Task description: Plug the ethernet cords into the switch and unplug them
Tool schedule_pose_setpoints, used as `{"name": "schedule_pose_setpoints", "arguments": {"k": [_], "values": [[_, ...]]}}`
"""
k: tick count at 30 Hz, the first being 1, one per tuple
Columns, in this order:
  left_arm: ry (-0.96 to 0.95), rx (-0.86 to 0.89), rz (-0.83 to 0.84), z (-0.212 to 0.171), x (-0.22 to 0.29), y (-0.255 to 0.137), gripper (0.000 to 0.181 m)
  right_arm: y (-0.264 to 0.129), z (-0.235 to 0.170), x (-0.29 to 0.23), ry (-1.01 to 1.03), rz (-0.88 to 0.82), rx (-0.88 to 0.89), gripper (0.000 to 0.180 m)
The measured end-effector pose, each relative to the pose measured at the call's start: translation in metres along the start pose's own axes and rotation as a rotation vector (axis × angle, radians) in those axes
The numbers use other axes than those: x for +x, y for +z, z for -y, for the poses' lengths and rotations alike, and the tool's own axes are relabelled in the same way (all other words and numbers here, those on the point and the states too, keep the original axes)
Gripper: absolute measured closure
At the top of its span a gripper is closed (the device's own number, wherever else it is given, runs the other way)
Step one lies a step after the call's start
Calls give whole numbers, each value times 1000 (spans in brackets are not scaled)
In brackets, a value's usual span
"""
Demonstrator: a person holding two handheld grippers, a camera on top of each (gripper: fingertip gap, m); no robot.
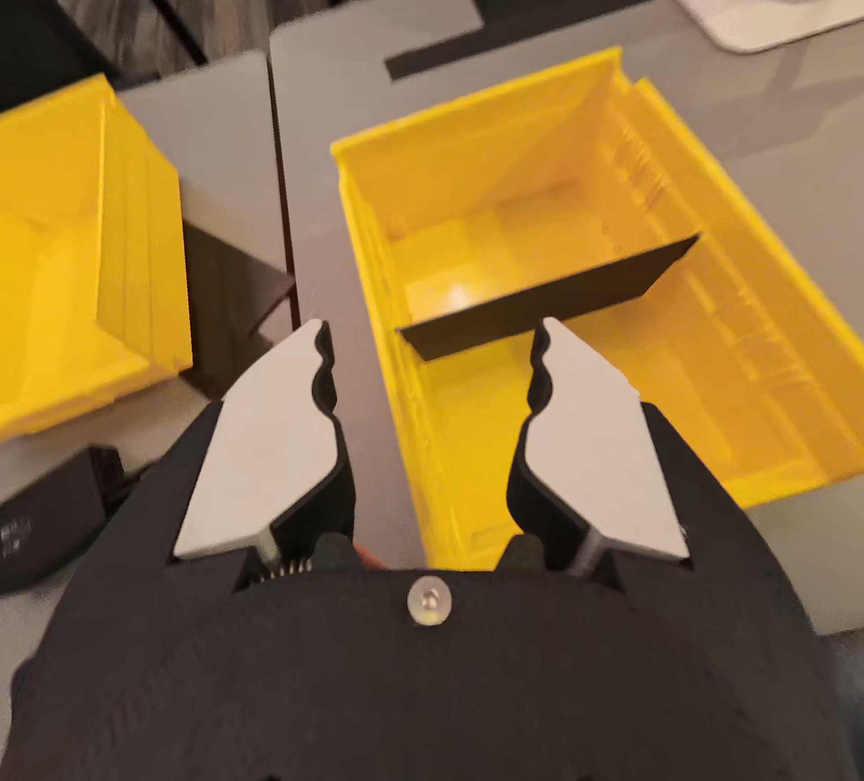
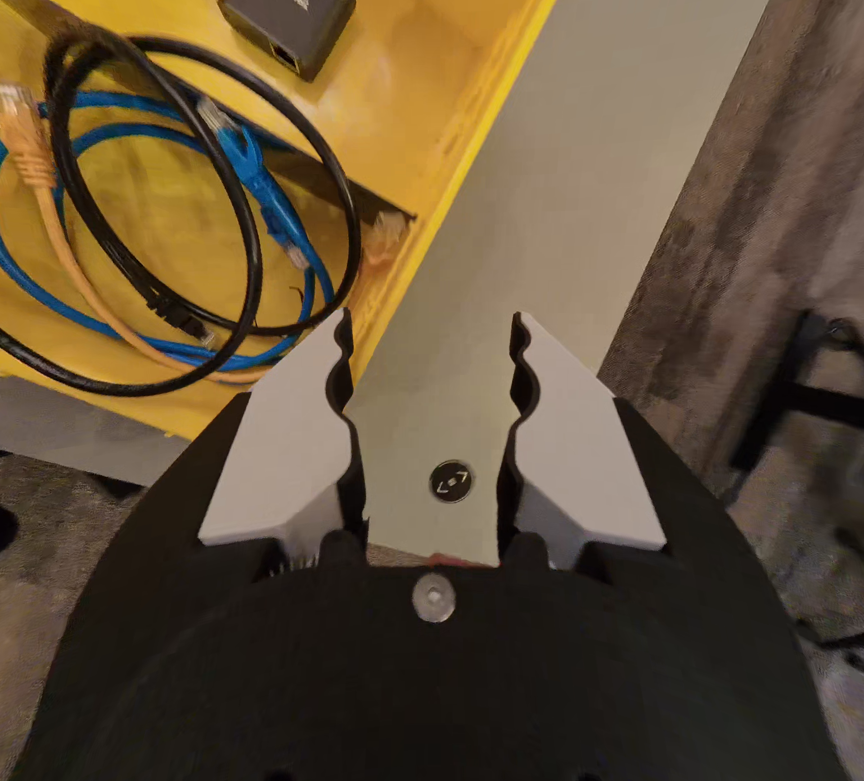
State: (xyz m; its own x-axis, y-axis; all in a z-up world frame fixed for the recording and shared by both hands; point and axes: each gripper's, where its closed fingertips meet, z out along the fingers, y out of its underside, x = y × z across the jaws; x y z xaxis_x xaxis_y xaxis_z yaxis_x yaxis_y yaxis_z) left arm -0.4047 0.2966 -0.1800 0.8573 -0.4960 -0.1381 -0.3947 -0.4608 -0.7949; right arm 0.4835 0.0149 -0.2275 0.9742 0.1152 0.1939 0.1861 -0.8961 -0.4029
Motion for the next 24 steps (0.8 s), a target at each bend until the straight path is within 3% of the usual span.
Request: {"name": "schedule_pose_setpoints", "arguments": {"k": [2, 4, 6, 8, 10, 13, 18, 20, 24], "values": [[-33, -70, 6, -25, -8, 4, 95, 7, -14, -4, 60, 33, 3, 116], [-63, -108, 11, -42, -14, 12, 98, 14, -17, -16, 82, 103, 24, 139], [-53, -181, 22, -63, -18, 25, 104, 12, -9, -19, 108, 128, 94, 142], [-94, -226, -43, -78, -11, 37, 122, 13, -6, -24, 114, 157, 105, 155], [-95, -265, -46, -90, -12, 45, 151, 14, -2, -31, 121, 187, 119, 161], [-111, -240, -78, -89, -8, 50, 175, 16, 6, -39, 135, 227, 137, 157], [-144, -220, -78, -88, -9, 48, 176, 15, 27, -64, 170, 358, 214, 121], [-158, -210, -80, -88, -9, 47, 176, 18, 30, -67, 183, 356, 206, 122], [-209, -152, -99, -83, -9, 46, 176, 29, 39, -60, 207, 248, 185, 145]]}}
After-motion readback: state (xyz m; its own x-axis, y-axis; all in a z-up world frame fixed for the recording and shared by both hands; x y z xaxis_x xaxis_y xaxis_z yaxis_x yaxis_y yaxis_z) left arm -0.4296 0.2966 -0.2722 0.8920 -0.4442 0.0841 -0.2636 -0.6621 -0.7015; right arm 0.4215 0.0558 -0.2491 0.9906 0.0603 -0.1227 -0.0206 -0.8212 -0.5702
